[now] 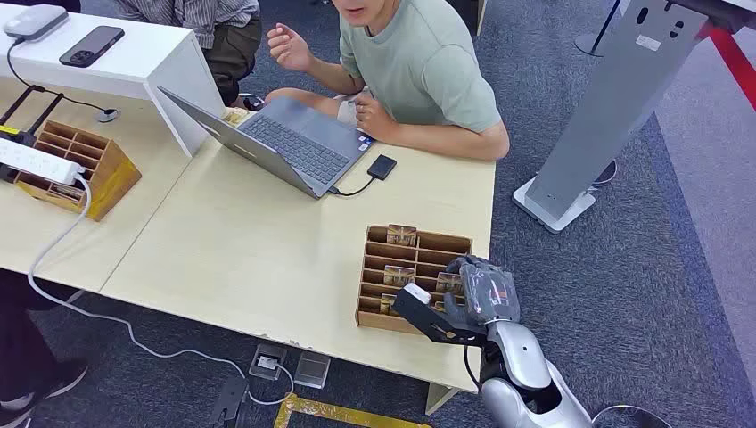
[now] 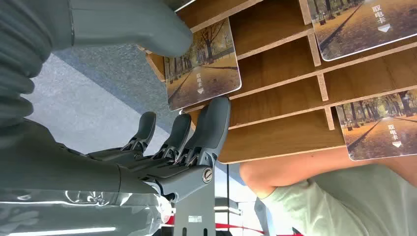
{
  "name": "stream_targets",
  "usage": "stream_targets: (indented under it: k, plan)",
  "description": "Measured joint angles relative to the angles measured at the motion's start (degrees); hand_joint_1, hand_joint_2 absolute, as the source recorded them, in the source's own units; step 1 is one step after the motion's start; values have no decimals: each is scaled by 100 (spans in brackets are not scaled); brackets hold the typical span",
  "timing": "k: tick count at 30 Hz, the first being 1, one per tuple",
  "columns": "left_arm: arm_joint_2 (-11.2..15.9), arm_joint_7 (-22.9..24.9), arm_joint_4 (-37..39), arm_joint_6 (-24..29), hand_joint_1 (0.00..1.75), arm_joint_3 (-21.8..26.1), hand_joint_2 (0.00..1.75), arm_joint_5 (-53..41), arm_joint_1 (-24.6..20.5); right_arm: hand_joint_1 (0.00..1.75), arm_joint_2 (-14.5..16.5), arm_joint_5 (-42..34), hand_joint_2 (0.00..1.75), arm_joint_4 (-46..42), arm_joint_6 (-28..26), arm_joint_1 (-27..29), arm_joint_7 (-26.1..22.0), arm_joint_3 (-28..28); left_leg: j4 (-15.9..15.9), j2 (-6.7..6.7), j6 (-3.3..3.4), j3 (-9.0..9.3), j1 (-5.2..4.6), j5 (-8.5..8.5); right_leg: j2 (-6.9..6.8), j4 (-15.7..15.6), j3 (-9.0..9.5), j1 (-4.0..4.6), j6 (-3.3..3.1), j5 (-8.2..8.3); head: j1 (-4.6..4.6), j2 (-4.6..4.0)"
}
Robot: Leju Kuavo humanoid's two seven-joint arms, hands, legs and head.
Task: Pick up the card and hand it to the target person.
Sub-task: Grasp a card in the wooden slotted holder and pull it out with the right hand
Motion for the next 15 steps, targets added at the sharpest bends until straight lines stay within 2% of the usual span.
stream_targets:
  k: [8, 15]
  plan:
    - [0, 16, 0, 1, 0, -8, 0, -2, 0, 89, 0, 1, 175, -13, 75, -1, 17, -4, 0, 0, 0, 1, 0, 0, 0, 0, 1, 0, 0, 0, 1, 0]
    - [0, 28, 0, 20, 0, -8, 0, -2, 0, 103, 0, 0, 175, -46, 114, -2, 38, -6, 0, 0, 0, 1, 0, 0, 0, 0, 1, 0, 0, 0, 0, 0]
